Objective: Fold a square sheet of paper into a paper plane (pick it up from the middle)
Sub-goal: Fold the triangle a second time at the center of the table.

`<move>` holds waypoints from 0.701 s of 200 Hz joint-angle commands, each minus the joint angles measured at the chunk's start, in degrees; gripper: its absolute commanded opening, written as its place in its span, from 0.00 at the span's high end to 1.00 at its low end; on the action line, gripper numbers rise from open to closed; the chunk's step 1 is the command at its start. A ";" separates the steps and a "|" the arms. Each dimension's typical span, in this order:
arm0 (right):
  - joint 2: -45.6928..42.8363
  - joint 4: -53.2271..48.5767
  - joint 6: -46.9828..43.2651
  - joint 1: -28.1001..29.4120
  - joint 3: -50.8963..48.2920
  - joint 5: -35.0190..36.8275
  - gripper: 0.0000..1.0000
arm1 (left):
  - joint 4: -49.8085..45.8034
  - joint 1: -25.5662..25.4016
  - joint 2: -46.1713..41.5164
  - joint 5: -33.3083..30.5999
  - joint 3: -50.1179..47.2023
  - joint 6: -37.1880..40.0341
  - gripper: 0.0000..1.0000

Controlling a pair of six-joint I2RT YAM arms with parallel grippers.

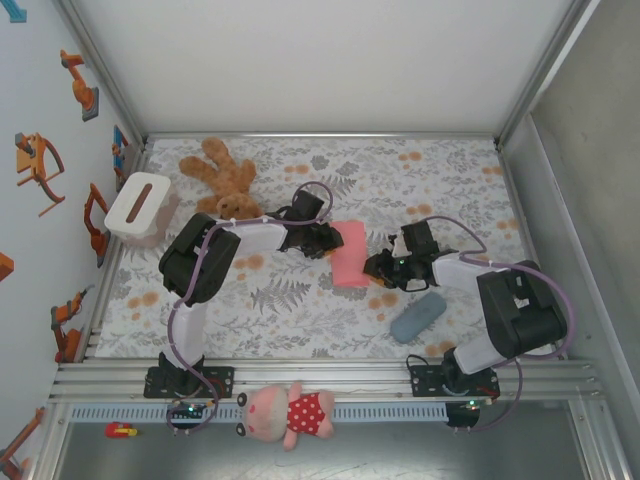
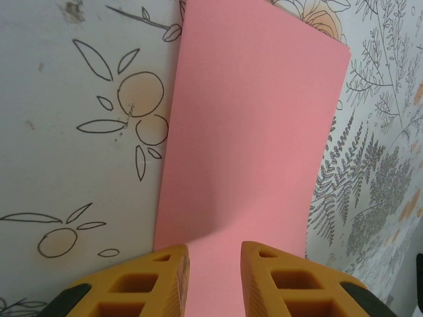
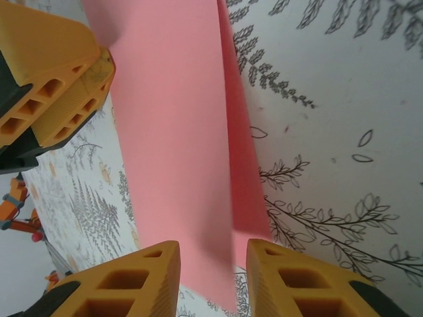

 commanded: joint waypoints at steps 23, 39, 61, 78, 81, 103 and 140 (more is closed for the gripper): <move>-0.55 1.55 1.14 -0.37 -0.29 -1.49 0.79 | -4.37 0.23 1.60 1.76 0.67 0.73 0.74; -1.27 0.55 1.21 -0.34 -0.14 0.04 0.84 | -3.98 0.25 0.30 2.71 1.22 1.39 0.74; -1.95 -0.35 0.79 -0.33 0.12 0.76 0.90 | -3.77 0.57 -1.16 3.74 2.34 2.70 0.74; -1.94 -2.29 0.53 -0.39 0.65 1.46 0.95 | -3.06 0.99 -1.66 4.75 3.19 3.54 0.74; -1.90 -2.47 0.52 -0.38 0.77 1.53 0.96 | -2.91 1.09 -1.72 4.73 3.34 3.74 0.74; -1.75 -2.85 0.60 -0.38 0.80 1.01 1.00 | -3.71 2.18 -1.14 4.85 4.97 5.35 0.74; -2.78 -4.00 0.85 -0.33 1.31 0.36 1.00 | -8.42 3.49 1.57 2.76 8.04 7.41 0.76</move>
